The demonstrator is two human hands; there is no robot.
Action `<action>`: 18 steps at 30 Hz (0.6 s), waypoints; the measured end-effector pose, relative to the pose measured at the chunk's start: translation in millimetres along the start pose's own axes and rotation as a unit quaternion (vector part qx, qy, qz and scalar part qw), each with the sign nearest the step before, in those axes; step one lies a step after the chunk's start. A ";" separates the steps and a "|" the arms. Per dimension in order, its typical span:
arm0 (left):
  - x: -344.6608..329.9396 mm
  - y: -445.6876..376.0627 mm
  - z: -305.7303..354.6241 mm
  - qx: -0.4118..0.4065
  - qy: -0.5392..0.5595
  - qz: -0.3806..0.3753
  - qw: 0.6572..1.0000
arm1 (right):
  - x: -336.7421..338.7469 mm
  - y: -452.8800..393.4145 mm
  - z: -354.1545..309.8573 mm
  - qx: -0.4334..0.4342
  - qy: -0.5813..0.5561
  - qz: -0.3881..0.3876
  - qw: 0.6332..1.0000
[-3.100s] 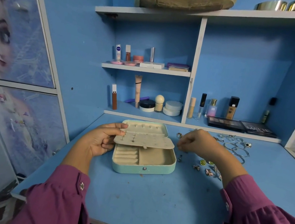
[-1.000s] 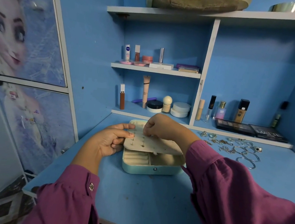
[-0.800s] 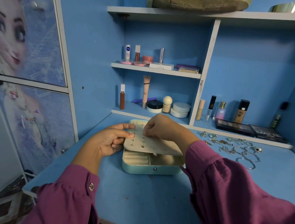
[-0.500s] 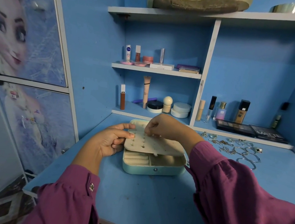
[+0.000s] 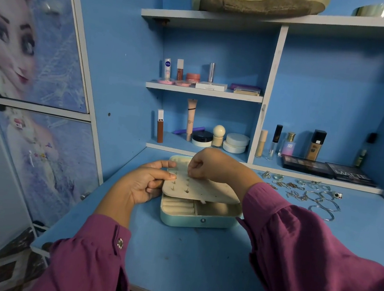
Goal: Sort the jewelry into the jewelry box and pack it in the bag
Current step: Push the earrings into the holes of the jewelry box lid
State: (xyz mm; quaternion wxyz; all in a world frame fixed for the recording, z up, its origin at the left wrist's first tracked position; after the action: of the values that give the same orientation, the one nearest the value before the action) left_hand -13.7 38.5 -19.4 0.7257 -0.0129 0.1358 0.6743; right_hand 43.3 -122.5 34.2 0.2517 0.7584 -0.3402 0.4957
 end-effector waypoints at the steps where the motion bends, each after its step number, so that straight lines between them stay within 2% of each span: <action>1: 0.2 -0.3 -0.3 0.000 0.000 0.000 1.000 | 0.8 -0.6 -1.9 -0.002 0.011 -0.007 1.000; 7: 0.7 -1.6 -1.5 -0.002 -0.003 0.005 1.000 | 2.9 -3.6 -15.3 -0.021 0.076 -0.039 0.996; 18: 0.4 -0.8 -0.6 -0.003 -0.003 0.007 1.000 | 7.4 1.2 -12.7 -0.004 0.056 -0.044 0.997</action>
State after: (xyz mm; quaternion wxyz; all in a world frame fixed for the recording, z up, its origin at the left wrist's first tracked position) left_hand -13.0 38.8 -20.2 0.7215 -0.0122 0.1319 0.6797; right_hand 37.0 -116.1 45.9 0.2949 0.7425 -0.2937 0.5248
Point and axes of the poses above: each hand's wrist, its own y-axis away from the middle knuckle, its own x-axis out of the back of the hand, z = x × y, the point moved 2 cm from there along -y, towards the middle knuckle, and after that the axes turned 6 degrees about -z, right-handed, at the moved point
